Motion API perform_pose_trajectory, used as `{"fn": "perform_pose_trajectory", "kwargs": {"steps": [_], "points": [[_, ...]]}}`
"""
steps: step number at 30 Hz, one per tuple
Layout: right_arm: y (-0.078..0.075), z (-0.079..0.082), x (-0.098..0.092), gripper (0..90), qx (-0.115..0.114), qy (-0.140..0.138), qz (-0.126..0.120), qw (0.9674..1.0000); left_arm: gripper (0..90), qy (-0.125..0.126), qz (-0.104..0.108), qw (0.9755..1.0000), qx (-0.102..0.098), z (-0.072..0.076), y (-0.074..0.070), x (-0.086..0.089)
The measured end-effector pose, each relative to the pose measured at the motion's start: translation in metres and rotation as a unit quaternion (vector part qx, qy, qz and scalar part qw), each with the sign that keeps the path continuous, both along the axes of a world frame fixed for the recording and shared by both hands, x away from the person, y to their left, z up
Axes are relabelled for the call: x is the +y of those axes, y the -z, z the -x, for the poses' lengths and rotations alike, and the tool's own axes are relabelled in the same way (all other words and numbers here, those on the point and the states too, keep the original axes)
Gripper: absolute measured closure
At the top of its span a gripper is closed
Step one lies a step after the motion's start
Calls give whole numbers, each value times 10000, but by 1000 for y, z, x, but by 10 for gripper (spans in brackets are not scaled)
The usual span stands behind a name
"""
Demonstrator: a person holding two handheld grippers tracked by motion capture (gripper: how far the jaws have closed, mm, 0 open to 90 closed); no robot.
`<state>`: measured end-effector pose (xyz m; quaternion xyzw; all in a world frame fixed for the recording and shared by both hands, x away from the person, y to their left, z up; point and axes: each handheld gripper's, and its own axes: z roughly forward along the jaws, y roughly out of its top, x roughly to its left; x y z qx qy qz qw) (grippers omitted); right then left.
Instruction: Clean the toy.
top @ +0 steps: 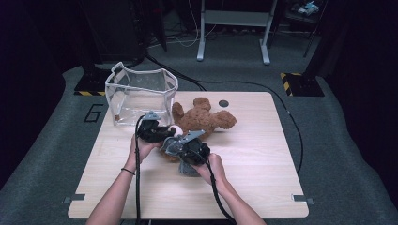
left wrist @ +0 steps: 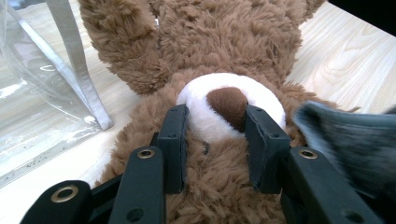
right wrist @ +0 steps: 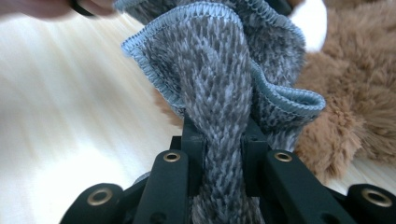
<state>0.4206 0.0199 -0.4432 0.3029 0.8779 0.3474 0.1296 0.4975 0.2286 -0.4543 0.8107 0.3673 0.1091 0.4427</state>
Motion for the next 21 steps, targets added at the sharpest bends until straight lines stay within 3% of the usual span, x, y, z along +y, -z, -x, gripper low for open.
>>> {"fn": "perform_pose_trajectory", "kwargs": {"steps": [4,11,14,20,21], "points": [[6,-6,-3,773,2,120,70,9999,625,47,-2,10000,-8,0,0,0],[-4,-19,-34,773,-186,537,85,9983,625,103,-15,9999,-20,0,0,1],[-7,-31,-54,772,-234,854,101,9960,625,103,4,9999,-11,-1,0,1],[0,-57,-92,772,29,1421,-52,9898,625,98,23,9999,3,0,0,1],[1,-60,-97,772,-21,1441,-56,9895,625,103,24,9999,2,0,0,1]]}}
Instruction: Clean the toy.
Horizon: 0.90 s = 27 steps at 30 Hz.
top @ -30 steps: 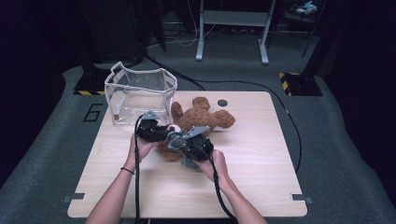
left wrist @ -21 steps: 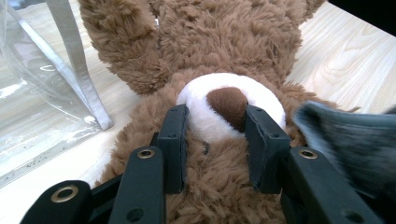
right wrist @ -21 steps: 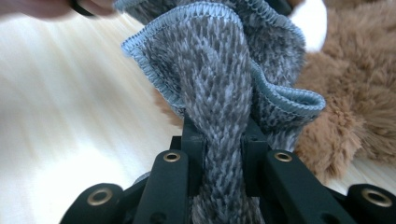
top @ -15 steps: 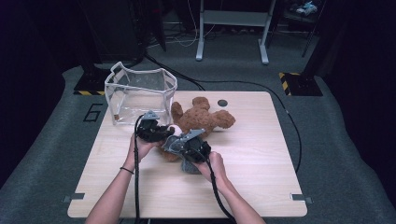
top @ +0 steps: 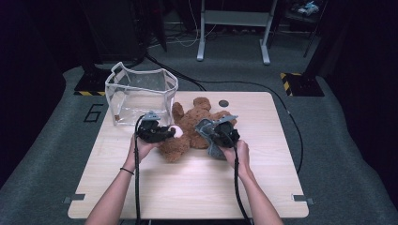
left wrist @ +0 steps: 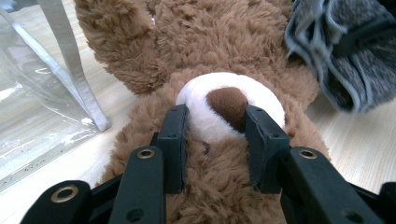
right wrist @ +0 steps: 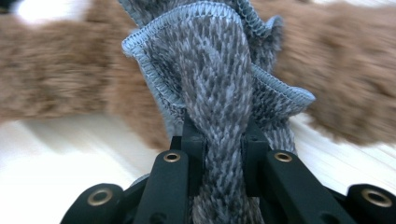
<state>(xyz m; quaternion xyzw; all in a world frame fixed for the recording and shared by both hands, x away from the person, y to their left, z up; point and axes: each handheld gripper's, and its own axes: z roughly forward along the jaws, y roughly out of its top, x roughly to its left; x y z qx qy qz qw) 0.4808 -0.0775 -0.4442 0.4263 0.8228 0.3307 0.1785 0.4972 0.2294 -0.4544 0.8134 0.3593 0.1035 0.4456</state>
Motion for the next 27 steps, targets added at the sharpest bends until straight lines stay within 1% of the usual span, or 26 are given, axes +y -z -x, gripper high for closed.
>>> {"fn": "perform_pose_trajectory", "kwargs": {"steps": [1,3,5,7,8,9,11,12,13,14,15,16,18,19,20,21,22,23,24,25,26,27], "points": [[0,-2,-4,772,17,80,36,10000,625,3,1,10000,1,0,0,0],[2,-7,-13,772,15,193,-9,9998,624,16,-10,10000,-4,0,0,0],[3,-12,-21,772,15,328,23,9995,624,11,-10,10000,-6,0,0,0],[4,-16,-30,773,47,518,71,9986,623,8,2,10000,-11,0,0,1],[4,-17,-35,772,23,572,66,9983,622,8,18,10000,-19,0,0,1],[4,-18,-41,772,63,687,46,9976,620,1,18,10000,-19,0,0,1],[3,-17,-49,772,-8,803,16,9968,611,-18,18,10000,-17,0,-1,1],[2,-16,-53,772,-15,822,-8,9966,603,1,-26,10000,-67,0,-2,1],[0,-14,-57,771,-18,882,-43,9961,592,-42,18,10000,-69,1,-2,0],[-2,-11,-60,771,-50,914,-41,9958,573,-101,31,9999,-76,3,-4,-1],[-3,-8,-64,771,-73,900,-22,9959,540,-113,-20,9998,-151,3,-5,0],[-4,-6,-66,771,-85,919,-44,9957,516,-143,-22,9997,-175,4,-7,-2],[-5,0,-71,770,-88,978,-29,9952,464,-206,-94,9994,-263,7,-10,-4],[-5,1,-73,770,-133,950,-36,9954,431,-295,-159,9989,-323,9,-12,-6],[-6,4,-75,770,-73,1019,-85,9947,395,-333,-222,9985,-363,10,-14,-7],[-6,6,-76,769,-74,1017,-70,9948,362,-370,-277,9983,-357,11,-16,-8],[-6,7,-78,769,-84,1025,-70,9947,324,-457,-281,9976,-441,12,-16,-10],[-7,9,-80,768,-100,1013,-75,9948,294,-449,-358,9973,-448,14,-19,-11],[-7,10,-83,768,-89,1020,-66,9947,273,-486,-373,9969,-500,16,-20,-14],[-7,12,-84,768,-69,1081,-97,9941,254,-526,-438,9959,-592,18,-23,-16],[-7,13,-86,768,-81,1064,-119,9942,241,-488,-453,9956,-656,21,-25,-19],[-7,14,-89,767,-65,1055,-104,9943,225,-501,-481,9950,-716,24,-28,-23]]}}
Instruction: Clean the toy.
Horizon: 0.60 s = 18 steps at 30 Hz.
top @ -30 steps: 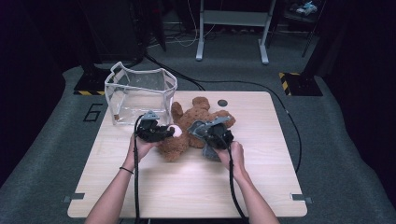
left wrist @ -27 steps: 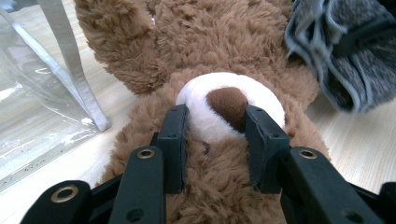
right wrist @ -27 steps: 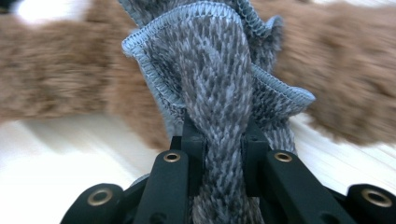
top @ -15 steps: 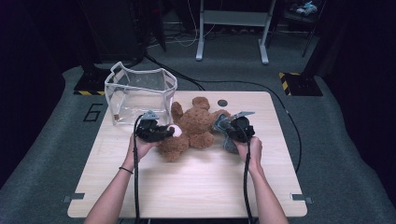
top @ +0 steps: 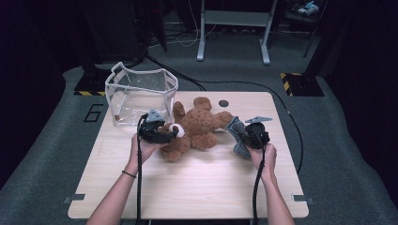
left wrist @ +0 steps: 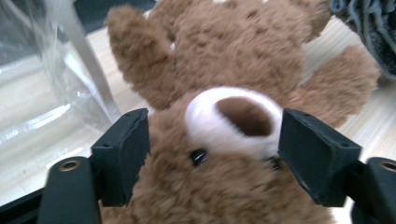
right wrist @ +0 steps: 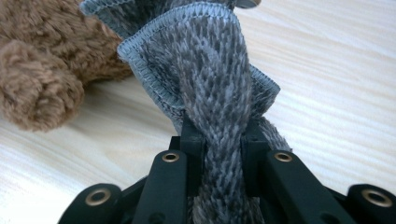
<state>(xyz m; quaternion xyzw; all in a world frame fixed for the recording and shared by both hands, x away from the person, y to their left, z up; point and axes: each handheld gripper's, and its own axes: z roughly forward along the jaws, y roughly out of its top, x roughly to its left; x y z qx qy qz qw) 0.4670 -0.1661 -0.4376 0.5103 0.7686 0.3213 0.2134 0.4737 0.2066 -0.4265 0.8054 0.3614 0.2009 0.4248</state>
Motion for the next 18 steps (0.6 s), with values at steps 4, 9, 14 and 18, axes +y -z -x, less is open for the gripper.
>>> {"fn": "perform_pose_trajectory", "kwargs": {"steps": [4,9,14,18], "points": [[1,3,-6,766,71,81,-44,9999,178,134,-82,9998,-149,9,-9,-16],[3,4,-14,765,134,156,-108,9997,153,383,-86,9991,-166,14,-15,-37],[5,5,-18,763,227,224,-166,9994,154,561,-117,9983,-69,15,-7,-59],[7,5,-22,763,209,222,-151,9994,153,724,-190,9972,-23,17,0,-74]]}}
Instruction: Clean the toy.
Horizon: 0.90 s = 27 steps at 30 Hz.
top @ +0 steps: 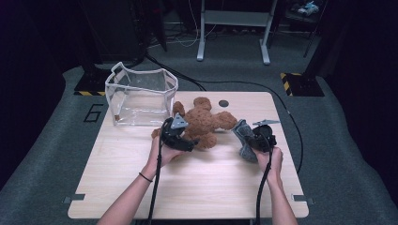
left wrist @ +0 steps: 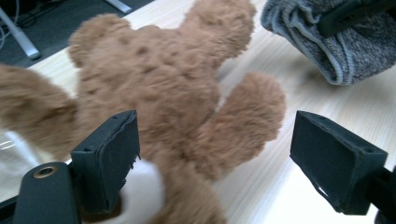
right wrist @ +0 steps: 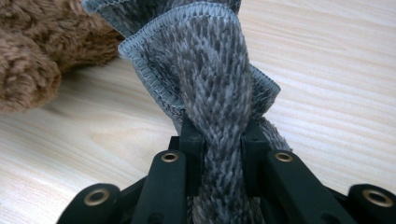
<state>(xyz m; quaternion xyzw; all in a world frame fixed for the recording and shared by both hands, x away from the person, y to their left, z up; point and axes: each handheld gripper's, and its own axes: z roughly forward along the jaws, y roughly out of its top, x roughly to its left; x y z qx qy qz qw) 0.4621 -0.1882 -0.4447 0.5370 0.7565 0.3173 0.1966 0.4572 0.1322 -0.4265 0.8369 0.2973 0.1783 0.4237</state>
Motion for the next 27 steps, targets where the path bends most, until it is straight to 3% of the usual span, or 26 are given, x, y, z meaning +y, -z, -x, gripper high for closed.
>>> {"fn": "perform_pose_trajectory", "kwargs": {"steps": [6,12,17,22,27], "points": [[3,1,-5,763,79,93,-52,9999,157,79,-173,9998,108,-1,14,-27],[4,1,-8,762,92,92,-37,9999,160,82,-307,9994,115,-4,24,-44],[4,1,-7,761,141,150,-97,9997,171,107,-498,9987,17,-5,29,-58],[4,0,-8,761,161,158,-109,9997,204,-92,-587,9982,-77,-6,35,-69],[6,-1,-11,760,147,144,-102,9997,322,-266,-702,9971,-103,-9,42,-75]]}}
